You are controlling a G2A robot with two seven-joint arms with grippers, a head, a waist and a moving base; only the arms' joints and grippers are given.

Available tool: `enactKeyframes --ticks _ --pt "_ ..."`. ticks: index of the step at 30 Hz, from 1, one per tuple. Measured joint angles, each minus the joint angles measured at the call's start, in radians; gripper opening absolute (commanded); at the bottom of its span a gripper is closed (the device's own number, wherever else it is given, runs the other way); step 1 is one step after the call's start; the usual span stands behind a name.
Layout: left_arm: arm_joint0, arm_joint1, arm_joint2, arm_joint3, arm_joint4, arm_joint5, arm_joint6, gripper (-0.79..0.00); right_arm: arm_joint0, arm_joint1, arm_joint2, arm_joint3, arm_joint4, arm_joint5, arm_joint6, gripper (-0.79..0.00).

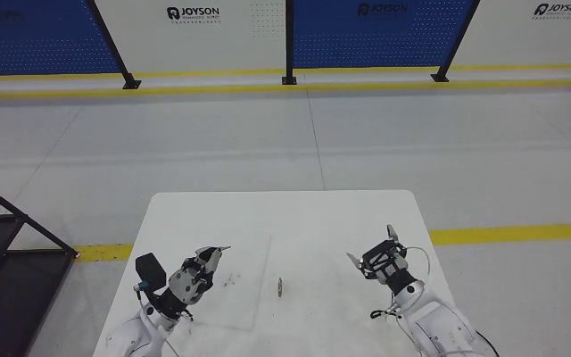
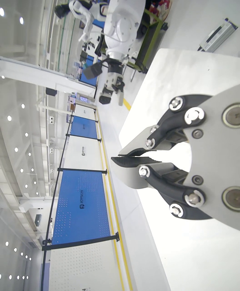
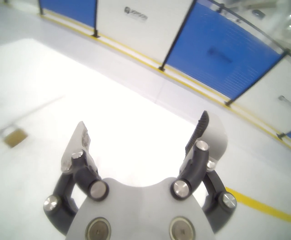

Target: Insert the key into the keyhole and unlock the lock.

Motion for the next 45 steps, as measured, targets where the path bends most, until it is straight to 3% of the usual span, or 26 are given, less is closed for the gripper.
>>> enactKeyframes --ticks 4,10,13,19,25,28,32,36,45 --pt "0.0 0.003 -0.005 0.029 0.047 -0.028 0.068 -0.785 -0.025 -0.004 -0.111 0.0 -0.074 -0.053 0.019 0.0" --pt "0.0 0.003 -0.005 0.031 0.049 -0.026 0.072 -0.785 0.006 -0.018 -0.28 0.057 -0.124 -0.112 0.061 0.0" --pt "0.0 0.003 -0.005 0.031 0.049 -0.026 0.072 -0.785 0.042 -0.033 -0.355 0.099 -0.124 -0.073 0.08 0.0" --pt "0.0 0.003 -0.005 0.031 0.049 -0.026 0.072 -0.785 0.172 -0.083 -0.463 0.236 0.041 0.048 0.149 0.0" --pt "0.0 0.003 -0.005 0.031 0.049 -0.026 0.072 -0.785 0.278 -0.126 -0.534 0.371 0.162 0.143 0.139 0.0" --pt "0.0 0.003 -0.005 0.031 0.049 -0.026 0.072 -0.785 0.315 -0.143 -0.561 0.423 0.202 0.172 0.135 -0.108" --pt "0.0 0.003 -0.005 0.031 0.049 -0.026 0.072 -0.785 0.348 -0.16 -0.592 0.473 0.225 0.193 0.125 -0.191" --pt "0.0 0.003 -0.005 0.031 0.049 -0.026 0.072 -0.785 0.37 -0.173 -0.613 0.506 0.237 0.208 0.115 -0.397" --pt "0.0 0.003 -0.005 0.031 0.049 -0.026 0.072 -0.785 0.386 -0.187 -0.626 0.533 0.245 0.242 0.089 -0.502"
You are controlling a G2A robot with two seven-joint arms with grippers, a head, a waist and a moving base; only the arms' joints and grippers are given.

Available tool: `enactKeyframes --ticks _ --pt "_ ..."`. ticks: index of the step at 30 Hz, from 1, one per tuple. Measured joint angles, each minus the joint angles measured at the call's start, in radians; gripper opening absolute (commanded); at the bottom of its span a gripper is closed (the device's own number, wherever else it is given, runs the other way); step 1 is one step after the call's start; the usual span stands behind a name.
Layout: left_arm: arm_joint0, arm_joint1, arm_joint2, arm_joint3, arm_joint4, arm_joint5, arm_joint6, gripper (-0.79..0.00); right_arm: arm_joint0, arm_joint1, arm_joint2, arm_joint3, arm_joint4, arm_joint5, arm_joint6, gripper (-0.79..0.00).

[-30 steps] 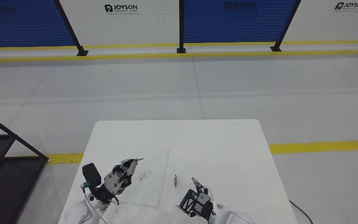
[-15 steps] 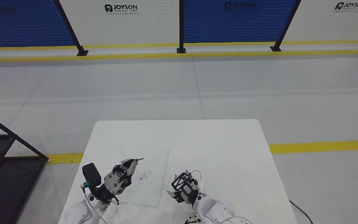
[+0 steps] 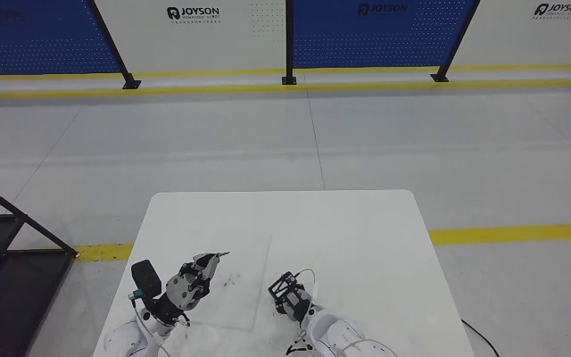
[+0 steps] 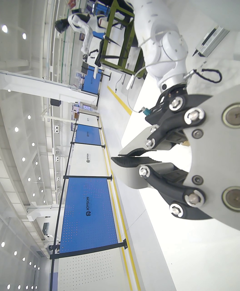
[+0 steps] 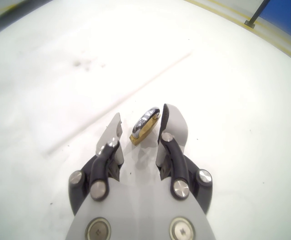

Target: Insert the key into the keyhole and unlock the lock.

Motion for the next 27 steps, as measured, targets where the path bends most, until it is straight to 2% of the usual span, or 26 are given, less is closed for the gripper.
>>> enactKeyframes --ticks 5,7,8,14,19,23,27 --pt "0.0 0.0 0.0 0.0 0.0 0.0 0.0 -0.785 0.005 -0.004 -0.006 0.007 -0.014 0.01 0.018 -0.582" --pt "0.0 0.0 0.0 0.0 0.0 0.0 0.0 -0.785 0.006 -0.006 -0.008 0.009 -0.018 0.016 0.02 -0.659" --pt "0.0 0.0 0.0 0.0 0.0 0.0 0.0 -0.785 0.007 -0.006 -0.009 0.01 -0.018 0.017 0.02 -0.779" --pt "0.0 0.0 0.0 0.0 0.0 0.0 0.0 -0.785 0.006 -0.007 0.002 0.0 -0.014 0.008 0.001 -0.785" --pt "-0.004 -0.001 0.003 -0.005 -0.013 0.006 -0.008 -0.785 -0.033 0.013 0.067 -0.078 0.028 -0.046 -0.083 -0.785" --pt "-0.008 -0.002 0.01 -0.035 -0.065 -0.009 -0.007 -0.785 -0.091 0.041 0.162 -0.165 0.122 -0.176 -0.185 -0.785" --pt "-0.01 -0.003 0.034 -0.066 -0.109 -0.064 0.039 -0.785 -0.158 0.067 0.268 -0.242 0.248 -0.341 -0.298 -0.785"
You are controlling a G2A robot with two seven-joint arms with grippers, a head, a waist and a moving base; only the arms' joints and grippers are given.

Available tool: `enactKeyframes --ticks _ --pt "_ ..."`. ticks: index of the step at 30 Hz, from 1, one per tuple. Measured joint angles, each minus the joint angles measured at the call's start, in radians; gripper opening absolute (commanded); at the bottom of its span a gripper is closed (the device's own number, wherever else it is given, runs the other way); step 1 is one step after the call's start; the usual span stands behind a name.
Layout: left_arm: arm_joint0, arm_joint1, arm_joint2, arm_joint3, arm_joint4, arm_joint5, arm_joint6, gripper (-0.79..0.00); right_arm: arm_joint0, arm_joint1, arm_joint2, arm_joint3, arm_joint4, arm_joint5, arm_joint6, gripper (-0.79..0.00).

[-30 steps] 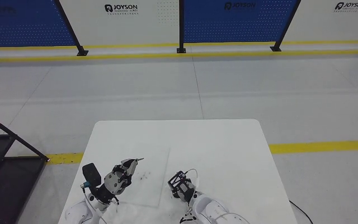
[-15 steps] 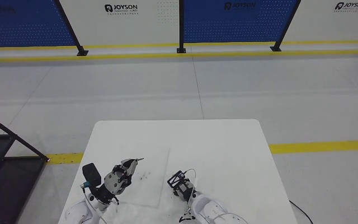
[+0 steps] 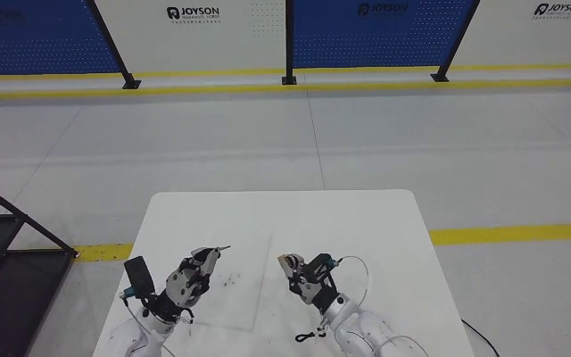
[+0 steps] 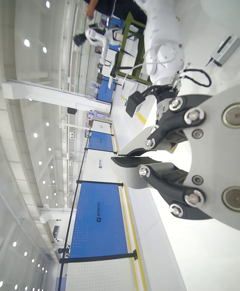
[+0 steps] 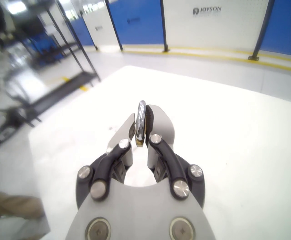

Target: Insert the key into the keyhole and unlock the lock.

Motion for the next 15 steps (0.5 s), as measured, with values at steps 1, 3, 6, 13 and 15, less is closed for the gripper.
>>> enactKeyframes --ticks 1,3,6,13,15 --pt "-0.002 0.0 0.008 -0.002 -0.012 -0.02 0.014 -0.785 -0.011 0.004 0.016 -0.011 0.029 -0.044 -0.017 -0.785" --pt "-0.009 -0.002 0.026 -0.001 -0.048 -0.07 0.045 -0.785 -0.026 0.013 0.045 -0.023 0.089 -0.147 -0.05 -0.785" --pt "-0.024 -0.003 0.057 0.014 -0.109 -0.148 0.068 -0.785 -0.041 0.019 0.069 -0.022 0.154 -0.245 -0.088 -0.785" --pt "-0.031 -0.003 0.067 0.025 -0.131 -0.171 0.058 -0.785 -0.046 0.018 0.08 -0.02 0.181 -0.21 -0.095 -0.785" --pt "-0.031 -0.003 0.067 0.025 -0.131 -0.171 0.058 -0.785 -0.046 0.018 0.08 -0.02 0.181 -0.211 -0.095 -0.785"
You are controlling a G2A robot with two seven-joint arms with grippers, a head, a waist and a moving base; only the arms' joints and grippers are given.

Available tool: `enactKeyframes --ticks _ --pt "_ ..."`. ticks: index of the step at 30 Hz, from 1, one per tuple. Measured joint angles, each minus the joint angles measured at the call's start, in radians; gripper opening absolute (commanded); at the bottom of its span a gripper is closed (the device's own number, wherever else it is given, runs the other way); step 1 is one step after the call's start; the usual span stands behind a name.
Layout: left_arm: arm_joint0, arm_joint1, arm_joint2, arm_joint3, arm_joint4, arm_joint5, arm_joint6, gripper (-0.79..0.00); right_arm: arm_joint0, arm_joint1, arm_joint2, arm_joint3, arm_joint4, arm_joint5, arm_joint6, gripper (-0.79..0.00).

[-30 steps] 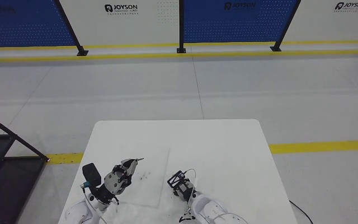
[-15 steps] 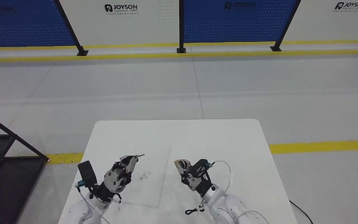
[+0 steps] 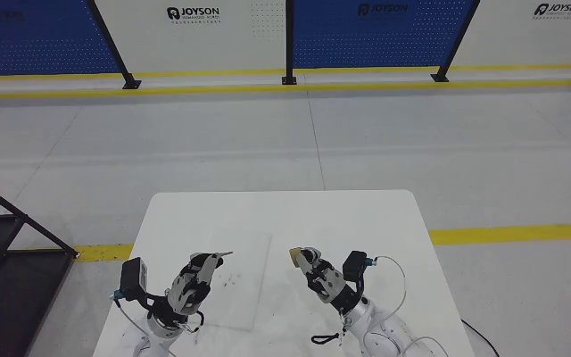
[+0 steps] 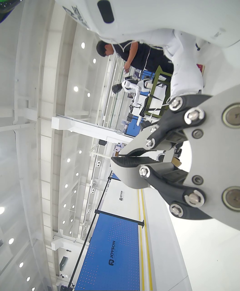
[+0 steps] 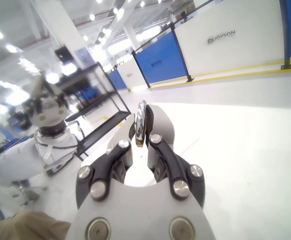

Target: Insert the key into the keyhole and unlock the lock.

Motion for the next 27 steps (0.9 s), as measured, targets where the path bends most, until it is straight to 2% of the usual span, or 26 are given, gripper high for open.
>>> enactKeyframes --ticks 8,11,16,21,25,27 --pt "-0.003 0.0 0.002 -0.003 -0.004 0.004 -0.005 -0.785 0.001 0.0 -0.001 0.001 0.006 0.003 0.004 -0.785" --pt "-0.019 -0.004 0.027 -0.02 -0.059 0.02 -0.024 -0.785 0.011 -0.004 -0.011 0.003 0.069 -0.016 0.003 -0.785" --pt "-0.023 -0.008 0.163 -0.034 -0.192 -0.024 0.016 -0.785 0.039 -0.022 -0.073 0.042 0.184 -0.134 -0.116 -0.785" --pt "-0.072 0.007 0.309 -0.002 -0.236 -0.023 0.067 -0.785 0.082 -0.043 -0.146 0.107 0.286 -0.322 -0.226 -0.785" --pt "-0.121 0.018 0.397 0.035 -0.271 -0.023 0.074 -0.785 0.108 -0.053 -0.176 0.151 0.31 -0.44 -0.258 -0.785" --pt "-0.141 0.026 0.414 0.065 -0.252 -0.023 0.073 -0.785 0.113 -0.053 -0.176 0.162 0.309 -0.457 -0.254 -0.785"
